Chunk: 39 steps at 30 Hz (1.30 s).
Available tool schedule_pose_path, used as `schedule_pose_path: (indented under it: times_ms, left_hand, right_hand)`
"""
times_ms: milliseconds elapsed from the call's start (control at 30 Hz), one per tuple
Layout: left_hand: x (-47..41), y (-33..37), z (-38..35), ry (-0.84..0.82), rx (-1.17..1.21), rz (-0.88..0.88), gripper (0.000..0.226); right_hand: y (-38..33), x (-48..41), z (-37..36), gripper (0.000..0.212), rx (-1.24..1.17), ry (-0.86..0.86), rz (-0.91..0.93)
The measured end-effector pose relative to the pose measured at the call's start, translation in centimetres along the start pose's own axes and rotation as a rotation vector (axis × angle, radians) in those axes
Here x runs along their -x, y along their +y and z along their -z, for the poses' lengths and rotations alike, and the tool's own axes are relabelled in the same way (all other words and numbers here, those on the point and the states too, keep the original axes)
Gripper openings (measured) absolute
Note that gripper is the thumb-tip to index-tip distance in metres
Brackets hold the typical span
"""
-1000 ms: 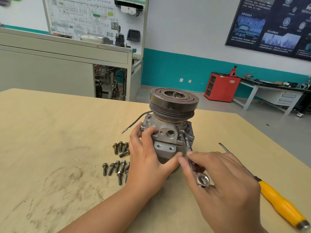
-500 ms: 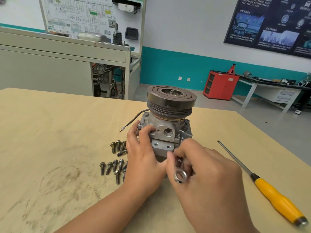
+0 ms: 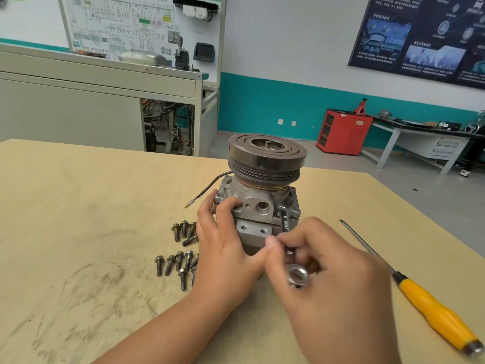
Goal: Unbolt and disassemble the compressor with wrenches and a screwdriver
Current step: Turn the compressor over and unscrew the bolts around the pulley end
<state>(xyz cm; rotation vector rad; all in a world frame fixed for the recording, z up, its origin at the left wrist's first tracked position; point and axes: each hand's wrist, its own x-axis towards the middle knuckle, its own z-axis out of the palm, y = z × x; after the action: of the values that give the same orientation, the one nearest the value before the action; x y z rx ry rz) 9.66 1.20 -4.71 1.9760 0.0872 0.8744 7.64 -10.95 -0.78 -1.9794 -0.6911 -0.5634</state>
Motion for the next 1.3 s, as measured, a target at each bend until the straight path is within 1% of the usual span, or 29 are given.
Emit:
schedule_pose_path:
  times_ms: [33,67,167,267,333,433,533,667,767,967,1033,1200,1300]
  left_hand:
    - [0.1,-0.3,-0.1,-0.019,-0.021,-0.024,0.062]
    - [0.3,-0.6,0.0,-0.022,-0.046,-0.037,0.062]
    - [0.2,-1.1,-0.2,0.003,-0.083,-0.076,0.065]
    - [0.2,-1.0,0.0,-0.021,-0.072,-0.086,0.065]
    - [0.2,-1.0,0.0,-0.023,-0.070,-0.086,0.064]
    - [0.2,-0.9,0.1,-0.031,-0.076,-0.081,0.063]
    - [0.2,-0.9,0.0,-0.027,-0.079,-0.081,0.064]
    - [0.2,-1.0,-0.1,-0.030,-0.068,-0.082,0.060]
    - [0.3,-1.1,-0.2,-0.019,-0.067,-0.080,0.063]
    - [0.3,-1.2,-0.3,-0.008,-0.069,-0.082,0.068]
    - [0.4,-1.3,-0.3,-0.004,-0.064,-0.088,0.068]
    - [0.3,-1.3,-0.3,-0.005,-0.066,-0.087,0.067]
    - [0.2,-1.2,-0.3,-0.006,-0.066,-0.085,0.065]
  right_hand:
    - [-0.6,0.2,0.6,0.008,0.035,0.041,0.007]
    - [-0.7,0.6,1.2,0.005,0.013,0.121,0.020]
    - [-1.6,0.6,2.3,0.006,-0.199,0.249,-0.065]
    - [-0.3,-0.2,3.3,0.010,-0.342,0.281,-0.156]
    - [1.0,-1.1,4.0,0.010,-0.441,0.312,-0.252]
    - [2.7,-2.7,4.4,0.019,-0.668,0.332,-0.418]
    - [4.4,-4.4,4.4,0.016,-0.783,0.289,-0.533]
    - [6.2,-6.8,3.0,0.015,-0.798,0.228,-0.638]
    - [7.0,-8.6,1.6,0.014,-0.805,0.168,-0.703]
    - [7.5,-11.5,-0.8,0.032,-0.752,0.021,-0.780]
    - [7.5,-12.1,-0.8,0.034,-0.739,0.001,-0.777]
    - [6.7,-12.1,1.7,0.023,-0.945,0.023,-0.721]
    - [5.7,-10.9,3.8,0.026,-1.040,-0.051,-0.833]
